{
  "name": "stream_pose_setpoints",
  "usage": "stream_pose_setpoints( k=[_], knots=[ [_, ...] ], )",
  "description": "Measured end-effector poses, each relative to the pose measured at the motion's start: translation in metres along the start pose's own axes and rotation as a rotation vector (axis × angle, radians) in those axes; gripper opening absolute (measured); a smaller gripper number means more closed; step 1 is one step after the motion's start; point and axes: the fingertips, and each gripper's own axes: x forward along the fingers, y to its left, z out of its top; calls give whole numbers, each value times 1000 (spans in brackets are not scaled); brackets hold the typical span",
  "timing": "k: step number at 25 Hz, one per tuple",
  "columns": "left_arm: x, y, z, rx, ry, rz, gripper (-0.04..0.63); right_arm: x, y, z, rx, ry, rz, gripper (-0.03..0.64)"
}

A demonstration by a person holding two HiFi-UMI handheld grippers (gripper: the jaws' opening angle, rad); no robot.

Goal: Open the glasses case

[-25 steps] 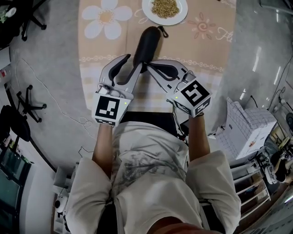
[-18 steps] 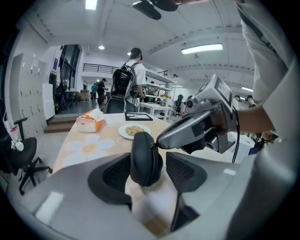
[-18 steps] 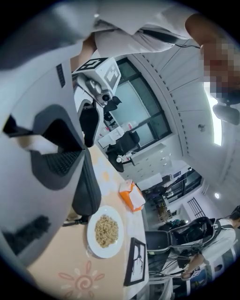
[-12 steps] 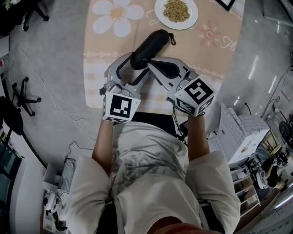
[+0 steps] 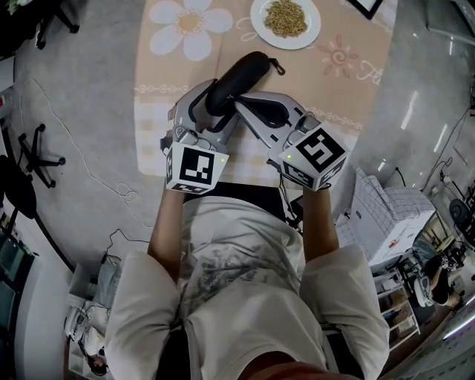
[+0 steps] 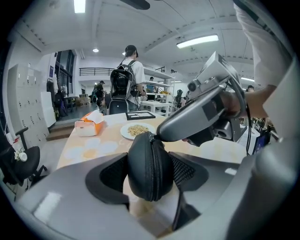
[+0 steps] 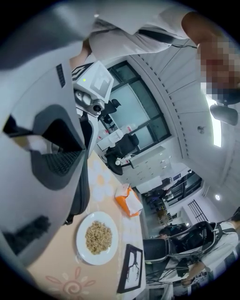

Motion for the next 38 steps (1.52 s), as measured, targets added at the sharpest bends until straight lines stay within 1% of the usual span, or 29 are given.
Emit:
stream_pose_setpoints(
  k=[8,38],
  knots=[
    [-2,1,0,-14,0,-25,278,-1,-4,2,-22,21,-31,17],
    [-16,0,-12,-58,-1,-66,278,-2,-23,-2,13,20,-105,17]
  ],
)
